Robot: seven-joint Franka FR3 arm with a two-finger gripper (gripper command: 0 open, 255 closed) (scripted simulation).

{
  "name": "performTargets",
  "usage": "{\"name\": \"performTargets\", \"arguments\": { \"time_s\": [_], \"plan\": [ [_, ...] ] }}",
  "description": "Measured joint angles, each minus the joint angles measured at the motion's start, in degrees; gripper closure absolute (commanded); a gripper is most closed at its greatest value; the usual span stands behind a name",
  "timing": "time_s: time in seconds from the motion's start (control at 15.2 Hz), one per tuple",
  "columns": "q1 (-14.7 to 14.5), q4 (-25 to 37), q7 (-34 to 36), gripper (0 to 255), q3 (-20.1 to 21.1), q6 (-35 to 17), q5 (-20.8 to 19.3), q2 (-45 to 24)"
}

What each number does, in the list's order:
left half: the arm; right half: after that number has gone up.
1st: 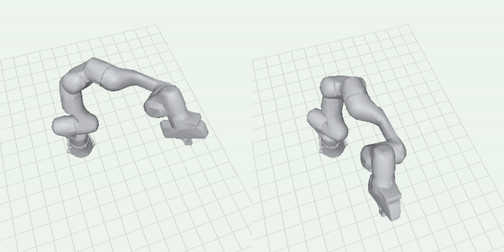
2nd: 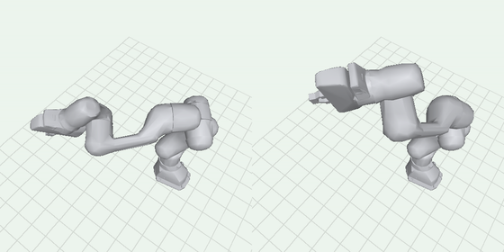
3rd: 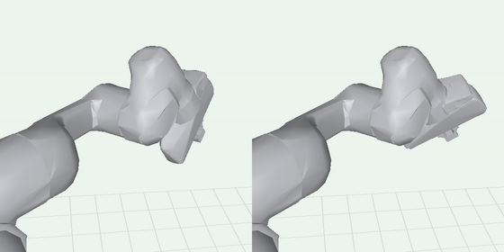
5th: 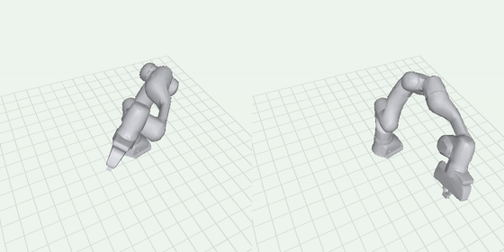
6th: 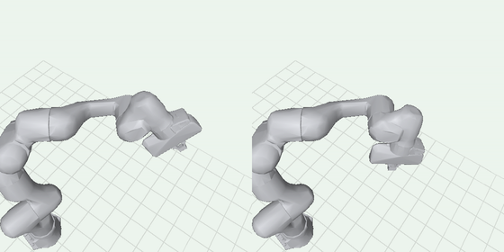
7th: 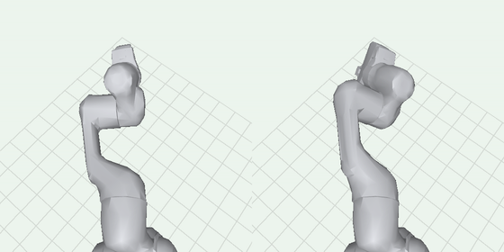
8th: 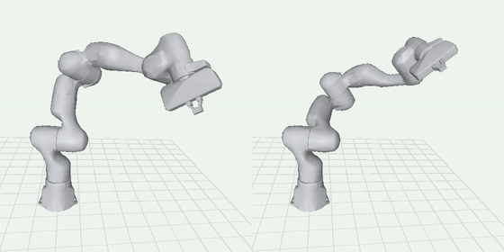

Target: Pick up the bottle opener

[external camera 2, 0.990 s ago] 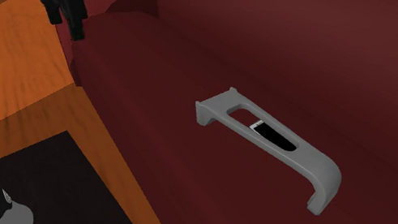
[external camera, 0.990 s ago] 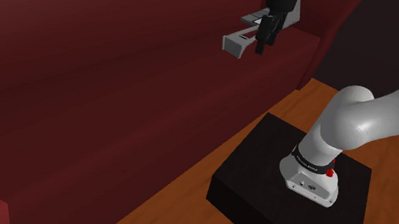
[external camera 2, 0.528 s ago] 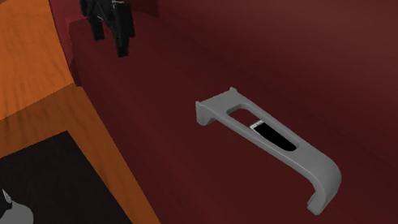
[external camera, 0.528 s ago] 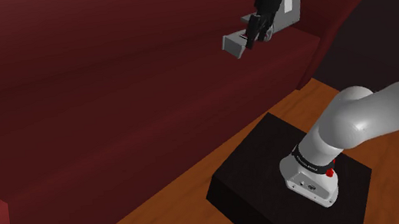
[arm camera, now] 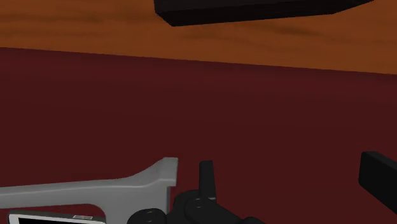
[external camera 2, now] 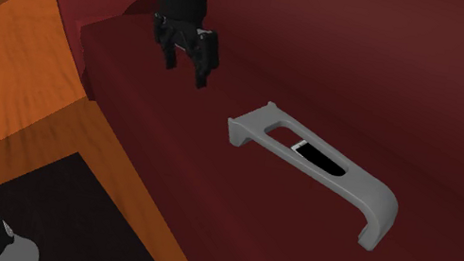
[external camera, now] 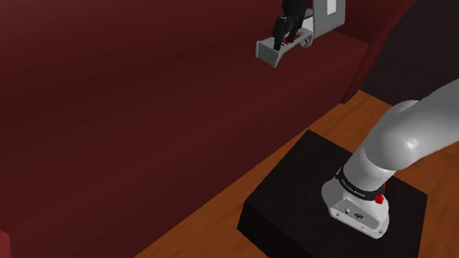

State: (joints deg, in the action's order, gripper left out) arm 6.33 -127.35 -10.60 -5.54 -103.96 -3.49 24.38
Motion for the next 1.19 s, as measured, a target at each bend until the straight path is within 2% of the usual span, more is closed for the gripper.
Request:
{"name": "performTargets", "arguments": {
  "time_s": [0.46, 0.86, 1.19],
  "plan": [
    [1.9, 8.3, -3.4, 0, -3.5, -5.2, -0.8, -12.5],
    [3.7, 18.0, -6.8, 0, -6.2, -7.2, 0.1, -23.5],
    [4.1, 16.3, -7.3, 0, -6.6, -10.5, 0.3, -25.1]
  ]
}}
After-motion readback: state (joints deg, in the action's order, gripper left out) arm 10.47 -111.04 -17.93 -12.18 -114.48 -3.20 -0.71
